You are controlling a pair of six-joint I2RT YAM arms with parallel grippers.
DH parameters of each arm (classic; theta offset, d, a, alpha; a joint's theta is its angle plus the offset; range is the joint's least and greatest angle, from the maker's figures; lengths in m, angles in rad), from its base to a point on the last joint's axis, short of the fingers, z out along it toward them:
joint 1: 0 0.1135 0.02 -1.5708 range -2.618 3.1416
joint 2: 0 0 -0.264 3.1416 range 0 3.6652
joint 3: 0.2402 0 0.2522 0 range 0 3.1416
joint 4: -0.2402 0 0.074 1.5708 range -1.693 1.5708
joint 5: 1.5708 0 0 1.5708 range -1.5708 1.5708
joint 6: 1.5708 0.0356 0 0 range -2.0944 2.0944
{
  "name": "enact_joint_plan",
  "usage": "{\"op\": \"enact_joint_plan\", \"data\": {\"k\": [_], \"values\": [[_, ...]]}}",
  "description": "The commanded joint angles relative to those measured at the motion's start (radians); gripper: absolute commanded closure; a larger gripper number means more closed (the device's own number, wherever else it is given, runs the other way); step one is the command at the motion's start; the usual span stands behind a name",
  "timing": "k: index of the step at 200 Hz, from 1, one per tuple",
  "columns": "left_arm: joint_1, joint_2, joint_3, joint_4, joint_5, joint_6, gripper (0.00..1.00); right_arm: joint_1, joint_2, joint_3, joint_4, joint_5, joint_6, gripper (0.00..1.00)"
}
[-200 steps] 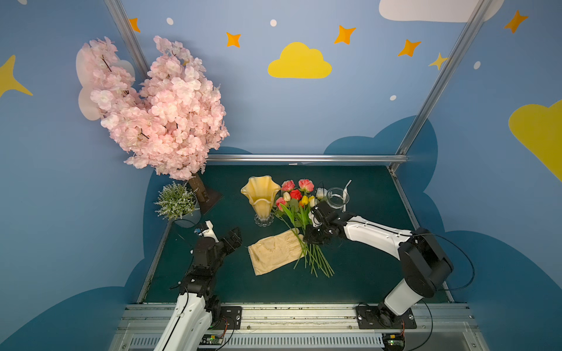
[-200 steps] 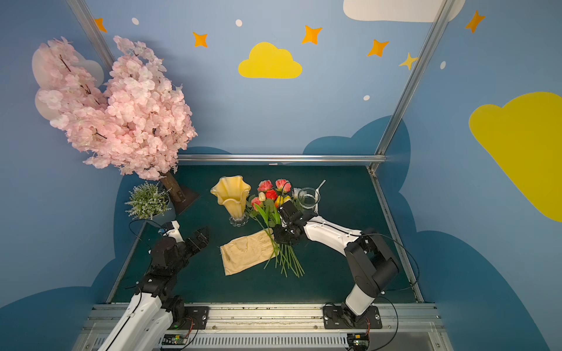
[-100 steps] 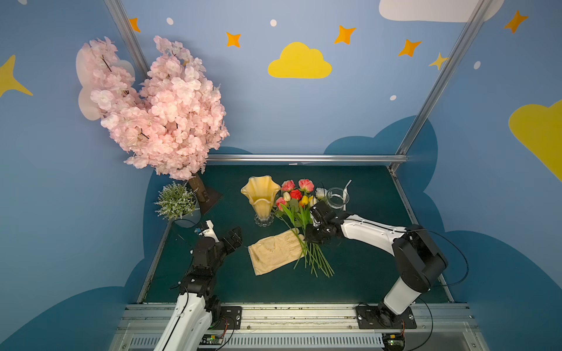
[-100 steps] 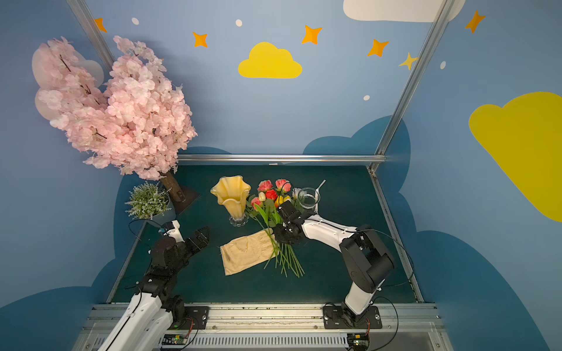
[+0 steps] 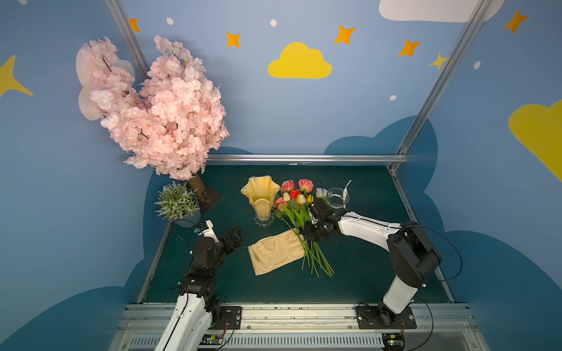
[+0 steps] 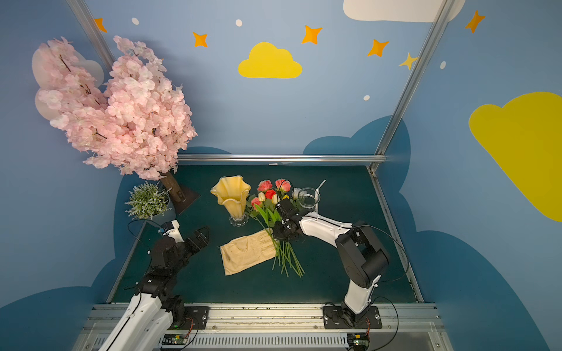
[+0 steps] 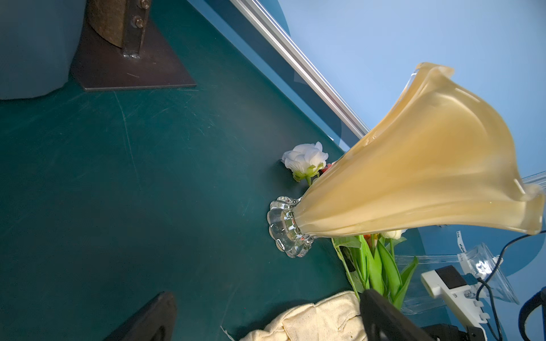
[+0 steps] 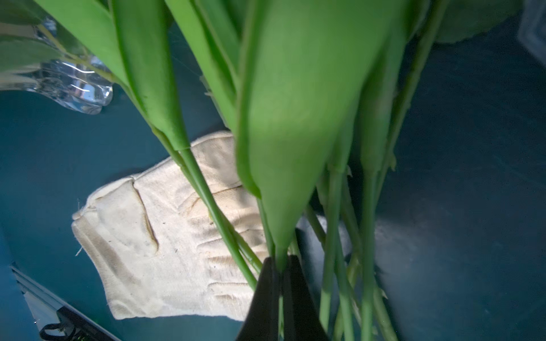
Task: Arrange the flowers in different vases according to their variety
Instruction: Pick up the flower at the center of the board.
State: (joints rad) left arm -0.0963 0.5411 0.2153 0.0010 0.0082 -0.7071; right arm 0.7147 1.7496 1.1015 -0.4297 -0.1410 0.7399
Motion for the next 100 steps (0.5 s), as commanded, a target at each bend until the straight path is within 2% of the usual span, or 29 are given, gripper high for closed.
{"op": "enact_joint_plan", "data": {"k": [1,62,82,100], "values": [[0.004,-0.008,0.025,0.019,0.01,0.006,0.0,-0.007,-0.068,0.019,-0.007,0.016,-0.014,1.0],[0.004,-0.026,0.019,0.019,0.01,0.01,0.0,-0.023,-0.285,0.026,0.028,0.013,-0.162,1.0],[0.004,-0.033,0.012,0.03,0.018,0.013,0.0,-0.051,-0.366,0.033,0.028,0.093,-0.175,1.0],[0.003,-0.037,0.006,0.035,0.019,0.015,0.0,-0.078,-0.446,0.036,0.051,0.151,-0.248,1.0]]}}
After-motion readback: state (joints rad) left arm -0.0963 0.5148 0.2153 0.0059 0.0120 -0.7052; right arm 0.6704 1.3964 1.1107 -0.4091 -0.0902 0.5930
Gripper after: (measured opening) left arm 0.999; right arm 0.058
